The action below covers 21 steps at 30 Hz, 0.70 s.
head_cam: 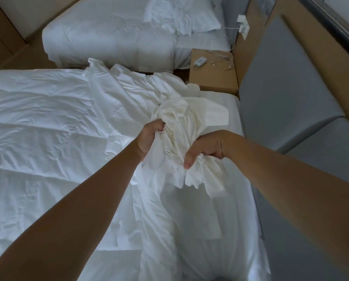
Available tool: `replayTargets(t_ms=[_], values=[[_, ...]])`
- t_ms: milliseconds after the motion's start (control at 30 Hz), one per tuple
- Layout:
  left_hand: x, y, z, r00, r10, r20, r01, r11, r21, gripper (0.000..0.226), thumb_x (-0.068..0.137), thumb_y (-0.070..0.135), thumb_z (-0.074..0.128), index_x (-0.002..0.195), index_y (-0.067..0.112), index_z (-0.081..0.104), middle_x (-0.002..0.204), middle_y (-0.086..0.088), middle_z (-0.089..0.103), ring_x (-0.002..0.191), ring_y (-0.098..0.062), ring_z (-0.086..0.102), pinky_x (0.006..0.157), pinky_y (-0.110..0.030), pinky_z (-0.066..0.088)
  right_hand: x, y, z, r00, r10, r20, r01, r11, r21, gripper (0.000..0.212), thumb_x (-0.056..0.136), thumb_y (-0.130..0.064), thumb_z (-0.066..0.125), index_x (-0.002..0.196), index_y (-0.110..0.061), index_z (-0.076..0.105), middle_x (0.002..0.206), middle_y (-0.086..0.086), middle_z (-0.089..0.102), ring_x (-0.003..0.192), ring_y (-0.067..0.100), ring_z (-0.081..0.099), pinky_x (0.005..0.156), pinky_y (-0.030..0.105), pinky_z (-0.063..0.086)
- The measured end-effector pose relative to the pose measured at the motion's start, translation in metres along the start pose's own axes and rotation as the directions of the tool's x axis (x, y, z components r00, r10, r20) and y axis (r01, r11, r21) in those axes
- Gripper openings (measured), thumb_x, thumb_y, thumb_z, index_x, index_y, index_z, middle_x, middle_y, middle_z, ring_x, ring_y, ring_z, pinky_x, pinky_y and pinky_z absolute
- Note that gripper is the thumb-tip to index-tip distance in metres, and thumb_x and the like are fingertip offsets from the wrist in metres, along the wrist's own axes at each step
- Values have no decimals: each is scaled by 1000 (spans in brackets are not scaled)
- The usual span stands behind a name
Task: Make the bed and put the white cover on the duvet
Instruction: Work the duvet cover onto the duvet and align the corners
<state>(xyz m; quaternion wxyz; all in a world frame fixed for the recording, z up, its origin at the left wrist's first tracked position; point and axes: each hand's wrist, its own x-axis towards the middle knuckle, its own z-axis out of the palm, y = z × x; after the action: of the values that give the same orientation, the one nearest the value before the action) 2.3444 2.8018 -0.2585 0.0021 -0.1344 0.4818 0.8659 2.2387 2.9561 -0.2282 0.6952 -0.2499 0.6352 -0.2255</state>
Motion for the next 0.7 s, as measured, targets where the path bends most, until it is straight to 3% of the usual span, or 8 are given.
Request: replayTargets(t_ms=[100, 200, 233, 333, 400, 533, 600, 700], values=[[4, -7, -9, 999, -37, -33, 37, 999, 3, 21, 54, 12, 52, 60, 15, 72, 62, 0, 63, 59, -14, 64, 61, -20, 52, -1, 2, 2, 1000, 8, -5, -8, 999, -33, 50, 64, -12, 81, 112, -10, 67, 108, 13, 72, 94, 27, 71, 91, 46, 57], [-1, -7, -22, 988, -155, 18, 152, 982, 114, 45, 61, 25, 62, 101, 7, 73, 96, -17, 69, 92, -34, 66, 92, -41, 52, -2, 12, -4, 989, -90, -116, 95, 995, 41, 38, 73, -2, 76, 109, -13, 70, 106, 10, 75, 94, 25, 73, 94, 47, 57], [-5, -7, -22, 976, -218, 16, 213, 964, 161, 52, 63, 28, 66, 110, 7, 71, 103, -18, 70, 97, -34, 67, 96, -44, 52, -1, 17, -10, 978, -121, -169, 137, 987, 88, 39, 73, 0, 76, 109, -12, 70, 107, 9, 75, 95, 25, 73, 93, 45, 57], [-18, -9, -16, 920, -391, -3, 377, 884, 277, 56, 64, 33, 75, 115, 13, 66, 98, -8, 76, 87, -23, 73, 82, -35, 59, 6, 29, -26, 945, -169, -281, 241, 939, 244, 49, 64, -4, 75, 112, -6, 71, 112, 14, 73, 100, 31, 70, 91, 41, 57], [-20, -13, -11, 890, -454, 39, 406, 831, 380, 73, 56, 28, 85, 125, 14, 63, 109, -8, 74, 100, -25, 71, 92, -40, 56, 13, 34, -29, 932, -186, -312, 286, 905, 314, 51, 59, -6, 76, 109, -3, 72, 109, 17, 73, 96, 33, 71, 87, 40, 58], [-16, -23, -2, 921, -389, 36, 334, 832, 444, 79, 50, 18, 89, 126, 14, 66, 120, -8, 74, 113, -26, 70, 103, -41, 51, 15, 33, -31, 881, -226, -416, 396, 833, 387, 25, 72, -3, 60, 93, -2, 73, 89, 16, 71, 76, 29, 70, 71, 32, 59], [-16, -28, -2, 940, -341, 35, 299, 866, 401, 77, 50, 14, 87, 124, 13, 67, 120, -8, 73, 114, -27, 69, 104, -42, 50, 13, 29, -34, 874, -221, -433, 401, 830, 387, 22, 71, -3, 58, 84, -3, 77, 84, 14, 71, 73, 28, 69, 69, 30, 58], [-15, -34, -4, 949, -308, 60, 273, 904, 330, 71, 51, 12, 80, 122, 11, 68, 117, -12, 73, 110, -32, 69, 100, -44, 53, 13, 24, -34, 874, -189, -448, 369, 859, 356, 34, 61, -9, 62, 92, 1, 72, 88, 15, 69, 77, 30, 66, 72, 30, 56]])
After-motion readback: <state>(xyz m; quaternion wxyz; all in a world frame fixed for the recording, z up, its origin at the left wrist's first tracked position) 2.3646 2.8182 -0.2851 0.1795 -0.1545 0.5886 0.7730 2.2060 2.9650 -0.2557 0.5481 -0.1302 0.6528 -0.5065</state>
